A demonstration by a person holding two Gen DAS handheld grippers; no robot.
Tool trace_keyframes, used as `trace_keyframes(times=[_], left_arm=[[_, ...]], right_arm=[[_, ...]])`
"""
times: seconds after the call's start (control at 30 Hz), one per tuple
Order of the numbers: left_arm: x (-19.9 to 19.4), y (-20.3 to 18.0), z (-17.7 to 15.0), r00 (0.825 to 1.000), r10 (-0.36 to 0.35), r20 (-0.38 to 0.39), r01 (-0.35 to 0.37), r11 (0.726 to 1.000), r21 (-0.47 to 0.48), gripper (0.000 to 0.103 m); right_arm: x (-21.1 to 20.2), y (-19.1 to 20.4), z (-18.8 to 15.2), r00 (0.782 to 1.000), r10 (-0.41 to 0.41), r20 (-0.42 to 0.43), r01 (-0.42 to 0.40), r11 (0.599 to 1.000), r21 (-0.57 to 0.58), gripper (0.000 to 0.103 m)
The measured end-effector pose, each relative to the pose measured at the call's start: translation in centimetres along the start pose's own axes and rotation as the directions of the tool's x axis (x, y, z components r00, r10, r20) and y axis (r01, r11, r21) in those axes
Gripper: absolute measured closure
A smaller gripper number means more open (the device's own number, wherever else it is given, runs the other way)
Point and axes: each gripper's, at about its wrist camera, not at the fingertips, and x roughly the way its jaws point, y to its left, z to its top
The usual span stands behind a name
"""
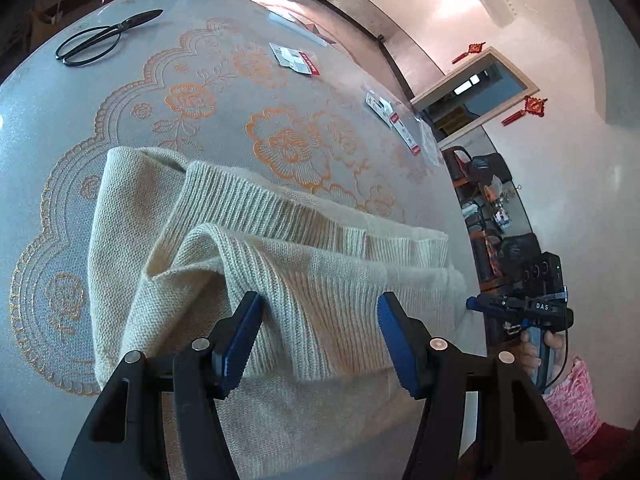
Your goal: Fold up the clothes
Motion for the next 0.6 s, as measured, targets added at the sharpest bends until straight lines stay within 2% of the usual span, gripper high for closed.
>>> trace_keyframes(times=[0.03,0.1,0.2,0.27,0.33,0.37,0.43,0.5,0.57,0.6], left_arm=[[0.2,-0.2,-0.2,1.0,0.019,-0.01,-0.019,1.0,0.022,0.042],[0.6,-0.5,-0.7,0.998,0.064,-0.029,-0.062,0.996,0.06,0.042],[1.1,-0.4,-1.4,0.992,0.117,-0.046,-0.112,0.99,0.09,0.042],[1.2,0.0,-1.8,0.989,0.14,-0.051,-0.136,0.987,0.088,0.042],[1.4,0.4,-2.3,0.985,0.164,-0.055,-0.159,0.984,0.086,0.042],[1.4,0.7,-2.4,0.984,0.168,-0.055,-0.163,0.984,0.077,0.042],[1.5,1.2,-2.3,0.988,0.149,-0.044,-0.148,0.988,0.037,0.042],[1.5,1.4,-2.2,0.991,0.133,-0.036,-0.132,0.991,0.018,0.042],[1.3,1.5,-2.1,0.994,0.104,-0.032,-0.104,0.995,-0.001,0.042],[1.0,1.8,-1.8,0.998,0.062,-0.033,-0.063,0.997,-0.033,0.043]], right_arm=[[0.0,-0.1,-0.7,0.999,-0.035,-0.022,0.035,0.999,-0.027,0.07],[0.5,-0.2,-1.1,0.995,-0.095,-0.031,0.094,0.994,-0.048,0.06],[1.2,-0.2,-1.7,0.982,-0.184,-0.042,0.181,0.98,-0.079,0.059],[1.0,-0.7,-2.0,0.987,-0.161,-0.012,0.159,0.984,-0.084,0.059],[1.2,-1.3,-2.2,0.997,-0.075,-0.016,0.074,0.995,-0.064,0.059],[1.6,-1.2,-2.1,0.998,-0.067,-0.022,0.066,0.996,-0.068,0.059],[2.4,-1.0,-2.1,0.998,-0.057,-0.032,0.054,0.995,-0.078,0.068],[2.8,-1.0,-1.9,0.999,-0.019,-0.039,0.017,0.998,-0.062,0.096],[2.7,-1.3,-1.8,0.998,0.05,-0.04,-0.051,0.999,-0.014,0.099],[2.7,-1.4,-1.7,0.996,0.085,-0.039,-0.084,0.996,0.01,0.1]])
